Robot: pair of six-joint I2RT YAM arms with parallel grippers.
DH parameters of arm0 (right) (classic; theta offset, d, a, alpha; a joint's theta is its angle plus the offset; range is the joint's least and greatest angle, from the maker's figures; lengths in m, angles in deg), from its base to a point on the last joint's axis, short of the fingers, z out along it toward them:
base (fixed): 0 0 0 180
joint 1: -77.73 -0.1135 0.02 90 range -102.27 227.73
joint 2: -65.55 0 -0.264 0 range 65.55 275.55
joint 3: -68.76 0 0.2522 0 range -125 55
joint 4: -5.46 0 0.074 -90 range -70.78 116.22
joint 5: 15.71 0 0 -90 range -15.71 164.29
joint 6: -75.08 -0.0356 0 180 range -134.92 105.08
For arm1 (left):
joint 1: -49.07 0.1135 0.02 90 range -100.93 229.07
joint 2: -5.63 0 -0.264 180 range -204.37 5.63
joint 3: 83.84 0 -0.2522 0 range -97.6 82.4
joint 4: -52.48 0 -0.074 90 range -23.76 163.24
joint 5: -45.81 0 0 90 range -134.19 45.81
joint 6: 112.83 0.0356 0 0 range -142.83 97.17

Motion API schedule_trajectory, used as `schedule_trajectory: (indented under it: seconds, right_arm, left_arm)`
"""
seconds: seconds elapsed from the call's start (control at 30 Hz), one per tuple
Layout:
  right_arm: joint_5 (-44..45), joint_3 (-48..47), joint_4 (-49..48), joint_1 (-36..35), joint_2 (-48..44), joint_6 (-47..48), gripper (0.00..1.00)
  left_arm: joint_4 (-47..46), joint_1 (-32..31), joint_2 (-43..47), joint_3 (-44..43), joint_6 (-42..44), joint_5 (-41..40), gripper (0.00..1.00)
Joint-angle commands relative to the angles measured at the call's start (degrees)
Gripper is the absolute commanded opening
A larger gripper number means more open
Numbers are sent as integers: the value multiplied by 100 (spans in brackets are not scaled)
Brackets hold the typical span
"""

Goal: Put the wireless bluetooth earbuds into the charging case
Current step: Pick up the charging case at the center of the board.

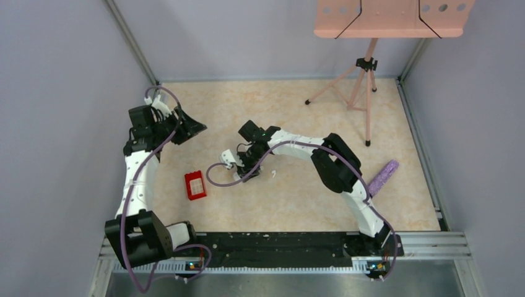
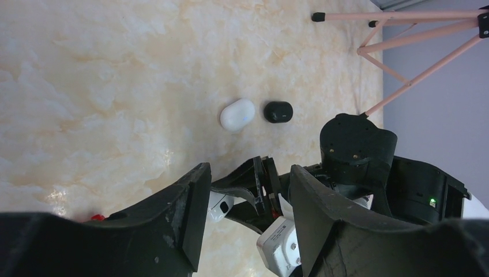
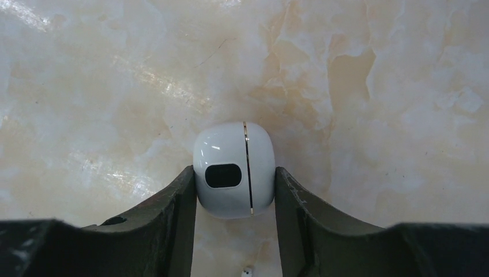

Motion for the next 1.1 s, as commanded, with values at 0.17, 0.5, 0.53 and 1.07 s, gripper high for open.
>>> schedule_trajectory:
  seconds: [0.17, 0.5, 0.53, 1.07]
  right_arm:
    - [768, 765, -416, 51, -1137, -212, 24]
    - [2333, 1947, -1580, 401, -4205, -1039, 22]
    - [2452, 1927, -1584, 407, -4387, -1105, 23]
    - [3257, 1710, -1444, 361, -5087, -1173, 24]
  left_arm:
    - [-820, -52, -35, 330, -219, 29, 58]
    - [-4497, -1840, 86, 770, -325, 1181, 61]
    - [-4748, -2037, 78, 739, -309, 1250, 62]
    - [-6593, -3040, -984, 205, -1202, 2146, 61]
